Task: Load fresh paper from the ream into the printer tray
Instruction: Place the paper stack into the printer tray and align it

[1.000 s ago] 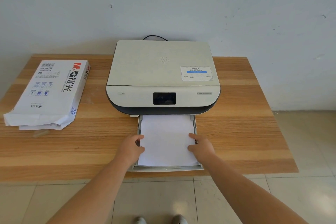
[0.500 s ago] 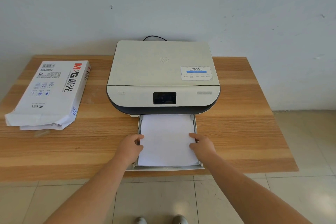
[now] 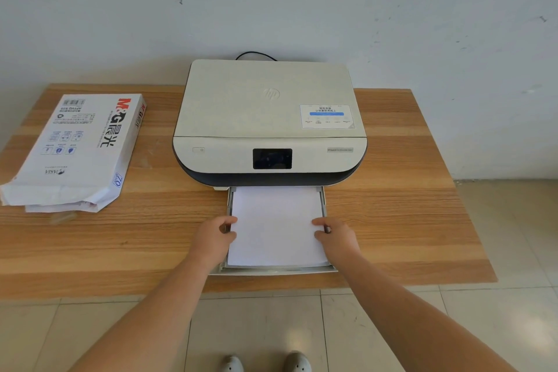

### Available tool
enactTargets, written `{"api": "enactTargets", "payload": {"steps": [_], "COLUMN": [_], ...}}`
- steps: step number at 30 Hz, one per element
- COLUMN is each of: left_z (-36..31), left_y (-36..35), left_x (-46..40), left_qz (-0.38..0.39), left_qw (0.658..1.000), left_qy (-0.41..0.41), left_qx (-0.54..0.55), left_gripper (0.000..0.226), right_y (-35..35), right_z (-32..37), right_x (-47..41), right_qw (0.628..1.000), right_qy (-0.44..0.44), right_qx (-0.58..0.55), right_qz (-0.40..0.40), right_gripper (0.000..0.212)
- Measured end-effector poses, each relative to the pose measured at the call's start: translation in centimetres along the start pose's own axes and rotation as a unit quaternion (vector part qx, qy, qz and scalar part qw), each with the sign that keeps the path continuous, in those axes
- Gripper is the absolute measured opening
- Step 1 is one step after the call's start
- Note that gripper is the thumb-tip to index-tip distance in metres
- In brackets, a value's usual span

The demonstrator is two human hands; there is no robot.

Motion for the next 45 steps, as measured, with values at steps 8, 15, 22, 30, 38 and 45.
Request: {"api": "enactTargets", "payload": {"steps": [8, 15, 22, 30, 38, 45], "left_z": [0.3, 0.3, -0.1, -0.3, -0.6, -1.0], "left_y": [-0.3, -0.4, -0.5, -1.1, -1.8, -1.7], "left_x": [0.5, 0.8, 0.8, 1.4, 2.1, 2.0], "left_qz": [0.011, 0.01, 0.02, 0.126, 0.179, 0.119], "left_qw": [0.999, 0.999, 0.997, 0.985, 0.966, 0.952], "left_qy": [-0.021, -0.018, -0.042, -0.093, -0.142, -0.191], "left_qx": [-0.037, -0.047, -0.068, -0.078, -0.121, -0.208], "left_gripper": [0.04, 0.04, 0.044, 0.084, 0.1, 0.078], "right_y": [0.1, 0.0, 0.1, -0.8, -1.3, -1.4], "right_z": [-0.5, -0.8, -0.6, -0.4, -0.4, -0.3], "right_x": [0.4, 0.8, 0.9, 1.3, 2.2, 2.4], "right_qw": [1.0, 0.999, 1.0, 0.989, 0.957, 0.951], "right_qy": [0.004, 0.008, -0.002, 0.037, 0.04, 0.064], "right_qx": [0.028, 0.034, 0.01, 0.093, 0.208, 0.253], "right_qz": [0.01, 0.011, 0.021, 0.108, 0.197, 0.164], "right_gripper": [0.033, 0.034, 0.036, 0.077, 0.107, 0.101]}}
Point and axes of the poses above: each hand's wrist, its own x-axis away from the middle knuckle, its own y-axis out of the back of the hand, z = x × y, the point moved 6 cm from there along -x, towards the middle knuckle, and after that the axes turned 14 degrees about -x, right-handed, at the moved point
